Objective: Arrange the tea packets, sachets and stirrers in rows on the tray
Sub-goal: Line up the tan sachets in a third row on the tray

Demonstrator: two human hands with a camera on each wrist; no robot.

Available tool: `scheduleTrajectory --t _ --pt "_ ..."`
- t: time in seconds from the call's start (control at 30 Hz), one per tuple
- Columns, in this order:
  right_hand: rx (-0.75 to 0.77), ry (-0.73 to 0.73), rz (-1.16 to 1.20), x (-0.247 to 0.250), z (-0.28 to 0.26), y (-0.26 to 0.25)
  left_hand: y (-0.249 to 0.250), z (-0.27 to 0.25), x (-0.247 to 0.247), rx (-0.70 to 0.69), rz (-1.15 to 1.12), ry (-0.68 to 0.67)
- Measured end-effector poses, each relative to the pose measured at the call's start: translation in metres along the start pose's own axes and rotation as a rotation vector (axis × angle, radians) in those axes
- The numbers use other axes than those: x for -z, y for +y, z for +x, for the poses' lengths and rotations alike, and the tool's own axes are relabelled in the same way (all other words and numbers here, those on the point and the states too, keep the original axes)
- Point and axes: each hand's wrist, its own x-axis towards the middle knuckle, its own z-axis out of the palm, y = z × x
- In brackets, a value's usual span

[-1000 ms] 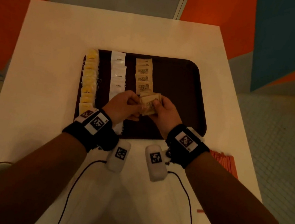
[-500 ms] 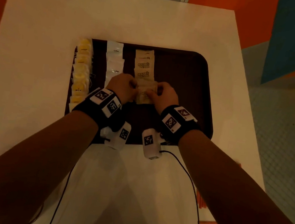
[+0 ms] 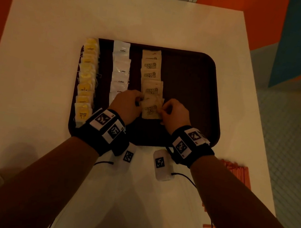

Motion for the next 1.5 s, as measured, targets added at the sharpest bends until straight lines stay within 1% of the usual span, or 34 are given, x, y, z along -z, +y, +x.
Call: scheduleTrajectory --t 0.17,0.27,0.33,0.4,0.43,0.53,0.67,0.8,0.9,1.03,1.1,1.17,1.23,1.33,1.5 --pt "0.027 -0.039 -0.066 0.006 -0.007 0.006 -0.006 -0.009 -0.003 0.005 -0.015 0.023" --pt "0.07 -0.074 -0.149 0.01 -0.008 0.01 -0.008 -0.012 -0.005 -0.008 -0.019 0.04" --pt "0.13 -0.044 -0.184 0.009 -0.009 0.01 -0.009 -0.012 -0.006 -0.008 -0.032 0.039" --pt "0.193 -0.005 -0.144 0.007 -0.009 0.008 -0.009 -0.012 -0.008 -0.025 -0.055 0.034" --pt "0.206 -0.009 -0.115 0.006 -0.009 0.007 -0.01 -0.011 -0.009 -0.038 -0.06 0.033" --pt "0.19 -0.053 -0.062 0.002 -0.009 0.004 -0.013 -0.01 -0.012 -0.039 -0.057 0.045" --pt "0.187 -0.059 -0.002 0.002 -0.01 0.003 -0.015 -0.009 -0.014 -0.02 -0.092 0.074" --pt "0.188 -0.097 0.115 0.002 -0.011 0.0 -0.013 -0.005 -0.014 -0.017 -0.161 0.051" --pt "0.174 -0.084 0.206 0.002 -0.013 -0.001 -0.011 -0.005 -0.014 -0.004 -0.164 0.05" --pt "0.161 -0.078 0.216 0.0 -0.016 0.006 -0.008 -0.01 -0.012 -0.002 -0.117 0.061" --pt "0.173 -0.059 0.146 0.001 -0.014 0.009 -0.005 -0.009 -0.009 -0.024 -0.1 0.084" --pt "0.174 -0.049 0.09 0.002 -0.01 0.007 -0.001 -0.002 -0.006 -0.046 -0.127 0.074" --pt "0.179 -0.07 0.128 0.004 -0.007 0.001 0.004 0.002 -0.005 -0.042 -0.147 0.04" --pt "0.201 -0.116 0.209 0.003 -0.004 -0.007 0.006 0.005 -0.006 -0.043 -0.139 0.031" --pt "0.131 -0.148 0.227 -0.002 -0.009 -0.004 0.002 -0.001 -0.009 -0.004 -0.161 -0.011"
